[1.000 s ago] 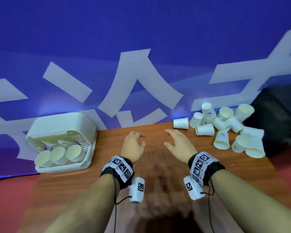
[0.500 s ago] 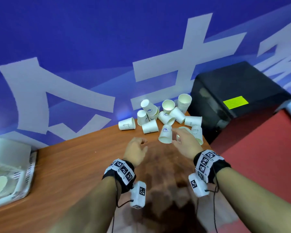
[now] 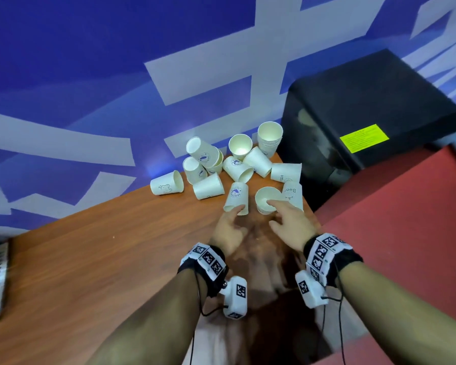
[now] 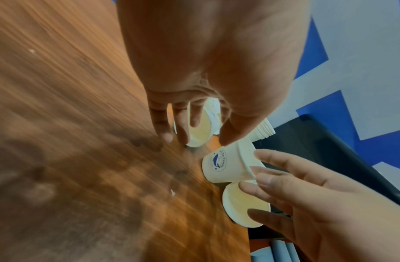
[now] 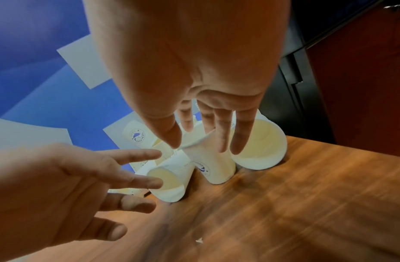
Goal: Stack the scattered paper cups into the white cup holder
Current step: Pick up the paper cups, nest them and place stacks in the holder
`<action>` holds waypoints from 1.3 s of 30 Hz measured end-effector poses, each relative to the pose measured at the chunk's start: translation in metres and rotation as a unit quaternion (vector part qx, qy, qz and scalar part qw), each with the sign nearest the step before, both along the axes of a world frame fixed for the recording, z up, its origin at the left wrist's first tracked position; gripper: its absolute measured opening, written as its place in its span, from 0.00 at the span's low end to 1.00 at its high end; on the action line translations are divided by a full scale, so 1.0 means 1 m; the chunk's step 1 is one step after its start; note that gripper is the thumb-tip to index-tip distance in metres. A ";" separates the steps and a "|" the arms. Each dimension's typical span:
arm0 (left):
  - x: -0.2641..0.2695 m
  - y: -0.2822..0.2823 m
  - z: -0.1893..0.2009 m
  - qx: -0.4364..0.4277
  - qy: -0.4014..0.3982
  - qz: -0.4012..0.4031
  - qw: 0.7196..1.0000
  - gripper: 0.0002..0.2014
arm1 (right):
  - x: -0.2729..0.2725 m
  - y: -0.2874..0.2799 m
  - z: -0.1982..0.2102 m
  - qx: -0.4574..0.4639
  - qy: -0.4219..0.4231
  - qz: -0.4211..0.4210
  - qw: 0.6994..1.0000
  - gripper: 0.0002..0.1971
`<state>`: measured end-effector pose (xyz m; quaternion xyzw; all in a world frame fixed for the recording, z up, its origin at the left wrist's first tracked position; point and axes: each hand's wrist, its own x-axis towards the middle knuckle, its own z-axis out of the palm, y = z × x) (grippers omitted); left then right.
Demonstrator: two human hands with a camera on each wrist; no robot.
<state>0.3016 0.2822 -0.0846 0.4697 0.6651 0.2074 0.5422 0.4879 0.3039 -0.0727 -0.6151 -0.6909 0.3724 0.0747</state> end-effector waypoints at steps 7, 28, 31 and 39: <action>0.012 0.012 -0.012 -0.017 -0.037 0.030 0.999 0.38 | 0.006 0.006 -0.005 0.009 -0.027 0.002 1.000 0.27; -0.022 -0.001 0.021 0.030 0.103 0.080 0.991 0.20 | -0.013 -0.008 0.020 0.023 0.004 0.001 1.000 0.26; -0.036 -0.008 0.033 0.067 0.134 0.103 0.983 0.15 | -0.023 -0.011 0.031 0.032 0.010 0.001 0.999 0.24; -0.101 -0.037 0.085 0.155 0.182 0.157 0.958 0.08 | -0.078 -0.015 0.080 0.102 0.053 0.023 0.993 0.19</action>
